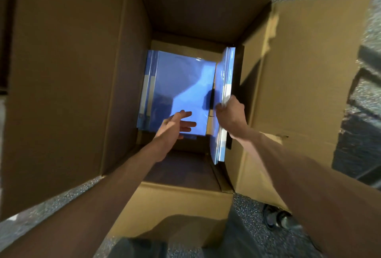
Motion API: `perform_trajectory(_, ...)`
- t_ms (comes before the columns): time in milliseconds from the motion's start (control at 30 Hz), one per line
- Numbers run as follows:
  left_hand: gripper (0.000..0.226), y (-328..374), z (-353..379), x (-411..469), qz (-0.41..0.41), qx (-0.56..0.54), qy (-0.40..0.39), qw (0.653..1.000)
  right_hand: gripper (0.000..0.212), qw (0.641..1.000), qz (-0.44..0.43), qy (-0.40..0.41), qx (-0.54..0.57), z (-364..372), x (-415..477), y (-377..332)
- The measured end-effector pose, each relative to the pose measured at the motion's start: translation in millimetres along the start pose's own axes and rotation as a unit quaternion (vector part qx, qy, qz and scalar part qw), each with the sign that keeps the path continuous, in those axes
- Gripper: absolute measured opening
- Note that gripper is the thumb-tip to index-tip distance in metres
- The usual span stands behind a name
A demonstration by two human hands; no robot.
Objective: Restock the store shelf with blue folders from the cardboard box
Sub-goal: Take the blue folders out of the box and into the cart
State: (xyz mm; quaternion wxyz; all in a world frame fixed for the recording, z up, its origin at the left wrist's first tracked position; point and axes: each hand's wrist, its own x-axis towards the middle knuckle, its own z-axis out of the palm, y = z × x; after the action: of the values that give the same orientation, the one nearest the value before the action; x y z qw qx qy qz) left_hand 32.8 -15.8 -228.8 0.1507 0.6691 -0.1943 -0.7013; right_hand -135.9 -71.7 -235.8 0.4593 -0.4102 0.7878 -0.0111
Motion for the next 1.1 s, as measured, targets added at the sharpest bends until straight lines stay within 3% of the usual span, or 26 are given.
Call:
perform_trajectory(133,0.031,22,-14,-32,0.052,0.083,0.048,0.994,0.009,0.998,-0.024,-0.049,0.020,-25,-30,-10)
perform_trajectory(200,0.025,44,-16,-54,0.099,0.123,0.081,0.984,0.014,0.996,-0.035,-0.077,0.028,-46,-52,-23)
perform_trajectory(300,0.044,89,-10,-98,0.216,0.206,0.091,0.950,0.017,0.989,-0.077,-0.122,0.008,-82,-91,-44)
perform_trajectory(367,0.056,145,3,-151,0.326,0.291,0.126,0.890,0.011,0.983,-0.108,-0.143,-0.030,-138,-128,-67)
perform_trajectory(433,0.066,175,2,-169,0.401,0.375,0.135,0.825,0.020,0.964,-0.161,-0.182,-0.107,-155,-136,-81)
perform_trajectory(567,0.079,260,18,-257,0.465,0.542,0.097,0.694,0.030,0.922,-0.242,-0.236,-0.187,-250,-210,-124)
perform_trajectory(633,0.081,296,26,-300,0.460,0.627,0.058,0.626,0.016,0.899,-0.273,-0.251,-0.234,-291,-245,-147)
perform_trajectory(700,0.076,320,38,-343,0.405,0.702,0.003,0.585,0.005,0.881,-0.292,-0.248,-0.278,-325,-280,-165)
perform_trajectory(733,0.071,328,44,-359,0.387,0.721,-0.016,0.575,0.005,0.871,-0.300,-0.251,-0.296,-338,-293,-172)
perform_trajectory(833,0.058,347,60,-411,0.338,0.752,-0.025,0.566,0.034,0.862,-0.313,-0.247,-0.313,-375,-334,-189)
perform_trajectory(900,0.052,353,66,-436,0.340,0.755,-0.011,0.561,0.025,0.863,-0.320,-0.246,-0.303,-392,-359,-198)
perform_trajectory(967,0.050,356,68,-465,0.353,0.771,0.009,0.530,0.015,0.857,-0.336,-0.220,-0.321,-405,-388,-204)
perform_trajectory(1100,0.042,347,66,-510,0.383,0.767,0.024,0.515,0.017,0.856,-0.352,-0.133,-0.355,-410,-440,-200)
